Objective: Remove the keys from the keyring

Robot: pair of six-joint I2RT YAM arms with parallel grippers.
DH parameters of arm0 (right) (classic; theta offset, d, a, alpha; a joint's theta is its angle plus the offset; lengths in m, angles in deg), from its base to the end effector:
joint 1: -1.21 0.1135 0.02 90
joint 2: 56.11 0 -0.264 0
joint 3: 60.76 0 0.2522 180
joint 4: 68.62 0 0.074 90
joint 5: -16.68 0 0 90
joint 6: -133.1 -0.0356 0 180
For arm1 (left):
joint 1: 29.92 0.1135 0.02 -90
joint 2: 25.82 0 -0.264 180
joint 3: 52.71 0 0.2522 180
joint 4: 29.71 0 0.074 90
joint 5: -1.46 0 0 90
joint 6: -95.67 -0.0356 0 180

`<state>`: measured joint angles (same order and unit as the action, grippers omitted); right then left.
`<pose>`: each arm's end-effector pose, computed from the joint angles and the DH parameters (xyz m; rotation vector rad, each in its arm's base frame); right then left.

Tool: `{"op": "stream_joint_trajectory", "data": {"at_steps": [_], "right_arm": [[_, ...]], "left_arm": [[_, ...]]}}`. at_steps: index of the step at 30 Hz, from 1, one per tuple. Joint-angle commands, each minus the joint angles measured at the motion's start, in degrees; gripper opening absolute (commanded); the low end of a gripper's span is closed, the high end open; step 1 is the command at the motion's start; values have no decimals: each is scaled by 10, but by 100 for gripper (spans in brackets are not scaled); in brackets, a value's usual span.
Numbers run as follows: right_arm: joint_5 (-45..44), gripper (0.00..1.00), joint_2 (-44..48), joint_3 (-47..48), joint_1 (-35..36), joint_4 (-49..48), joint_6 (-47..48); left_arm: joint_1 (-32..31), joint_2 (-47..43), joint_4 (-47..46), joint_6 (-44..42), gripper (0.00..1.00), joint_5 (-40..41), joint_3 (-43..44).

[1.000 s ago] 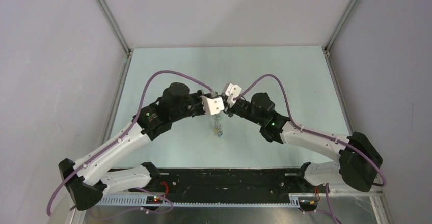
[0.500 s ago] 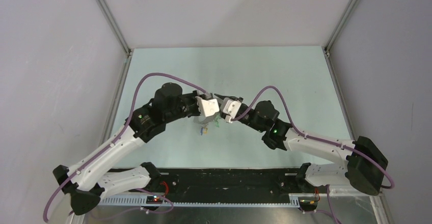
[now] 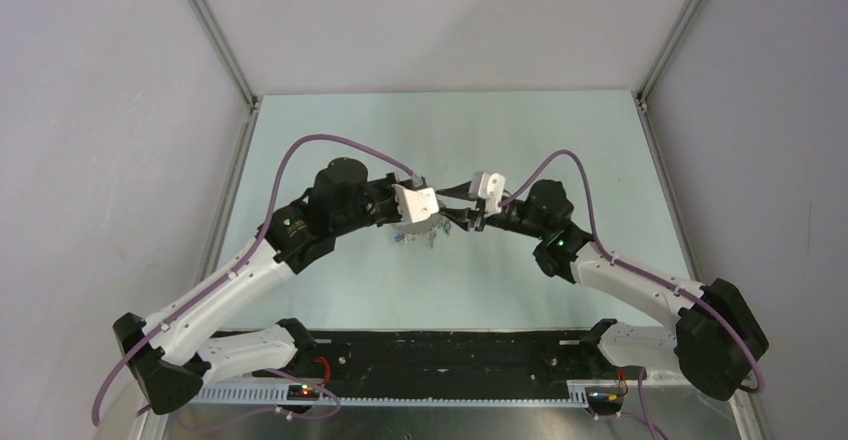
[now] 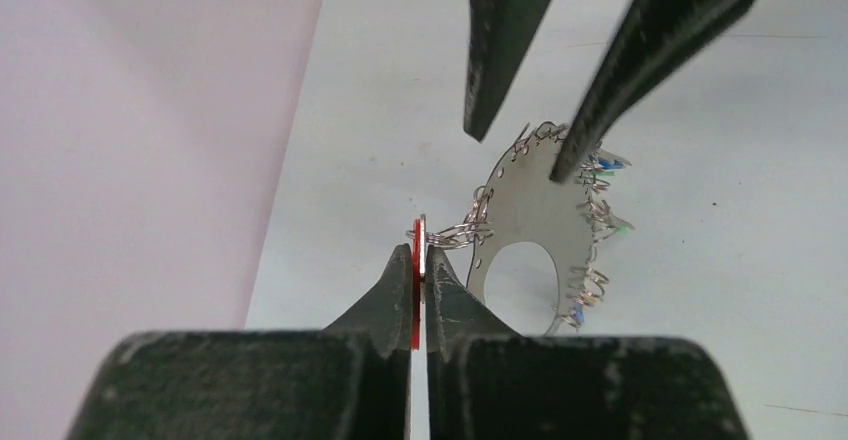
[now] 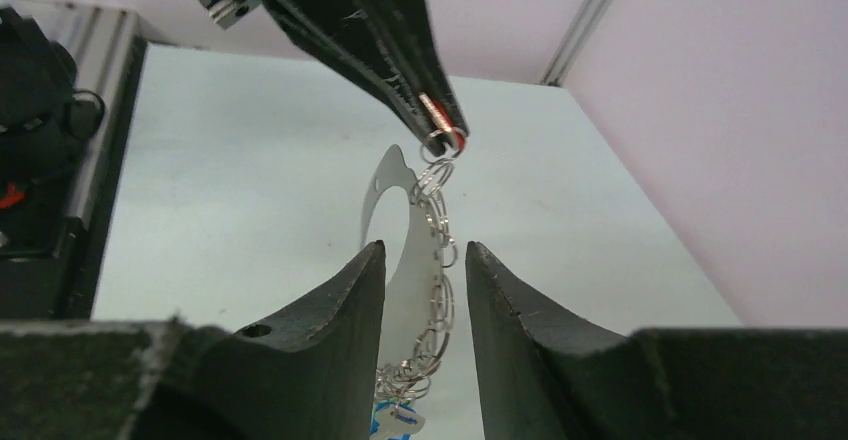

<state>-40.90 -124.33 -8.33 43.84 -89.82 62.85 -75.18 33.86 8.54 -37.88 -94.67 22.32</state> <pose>0.1845 0.1958 0.2998 -1.1574 1.0093 0.7357 0.1597 -0.1665 0.3656 1.4276 1.3577 -0.1249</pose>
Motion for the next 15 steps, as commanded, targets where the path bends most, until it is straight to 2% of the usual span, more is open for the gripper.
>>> {"op": "stream_joint_trajectory", "data": {"at_steps": [1,9,15], "right_arm": [[100,40,18,2,-41,-59,-113],[148,41,-10,15,-89,-118,-178],[185,38,-42,62,-93,-87,-178]], "left_arm": [[1,-25,-47,-25,0,-22,0],[0,-43,-46,-76,0,-89,-22],[0,-56,-46,-117,0,-142,-39]]}}
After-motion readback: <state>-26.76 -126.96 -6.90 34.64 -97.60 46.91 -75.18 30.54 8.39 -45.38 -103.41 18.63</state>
